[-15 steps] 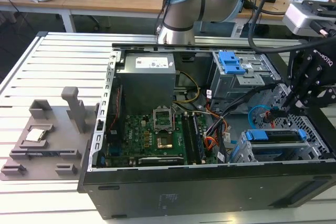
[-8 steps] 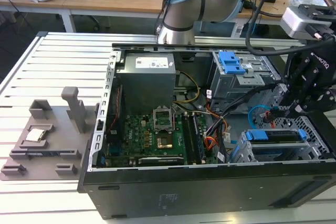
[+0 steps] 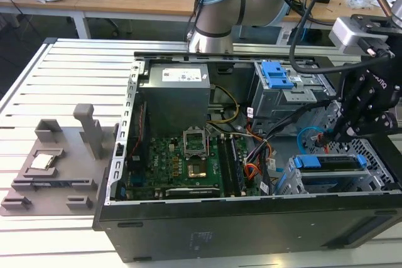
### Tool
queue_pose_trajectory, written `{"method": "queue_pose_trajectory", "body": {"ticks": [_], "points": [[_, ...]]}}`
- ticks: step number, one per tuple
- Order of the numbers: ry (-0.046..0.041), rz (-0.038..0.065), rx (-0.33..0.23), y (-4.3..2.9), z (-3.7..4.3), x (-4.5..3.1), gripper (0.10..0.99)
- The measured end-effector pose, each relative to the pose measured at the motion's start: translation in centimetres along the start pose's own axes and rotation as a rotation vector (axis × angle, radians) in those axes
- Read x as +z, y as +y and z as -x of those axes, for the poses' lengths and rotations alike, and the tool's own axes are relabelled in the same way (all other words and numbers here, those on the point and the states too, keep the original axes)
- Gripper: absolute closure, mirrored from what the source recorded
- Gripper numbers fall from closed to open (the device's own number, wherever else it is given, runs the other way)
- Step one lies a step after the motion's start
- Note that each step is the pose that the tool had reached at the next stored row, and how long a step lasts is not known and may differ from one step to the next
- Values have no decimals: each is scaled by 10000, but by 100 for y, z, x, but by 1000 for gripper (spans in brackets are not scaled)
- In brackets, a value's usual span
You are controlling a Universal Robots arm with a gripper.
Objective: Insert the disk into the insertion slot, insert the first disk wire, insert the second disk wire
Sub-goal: 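Insert the first disk wire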
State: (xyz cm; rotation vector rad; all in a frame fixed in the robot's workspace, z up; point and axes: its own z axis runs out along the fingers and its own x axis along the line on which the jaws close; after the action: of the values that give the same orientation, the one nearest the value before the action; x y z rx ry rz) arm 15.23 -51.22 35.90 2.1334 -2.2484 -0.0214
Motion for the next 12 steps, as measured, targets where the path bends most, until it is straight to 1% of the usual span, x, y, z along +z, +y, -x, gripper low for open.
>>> {"method": "queue_pose_trajectory", "body": {"ticks": [1, 2, 4, 5, 8, 9, 11, 12], "points": [[0, 0, 0, 0, 0, 0, 871], [1, 1, 0, 0, 0, 0, 906], [1, 0, 1, -1, -9, 2, 906], [5, 0, 0, -2, -29, 2, 906], [51, -2, 2, -6, -107, 4, 906], [79, -4, 3, -8, -135, 6, 906], [108, -5, 5, -11, -165, 12, 906], [108, -5, 4, -17, -169, 23, 906]]}}
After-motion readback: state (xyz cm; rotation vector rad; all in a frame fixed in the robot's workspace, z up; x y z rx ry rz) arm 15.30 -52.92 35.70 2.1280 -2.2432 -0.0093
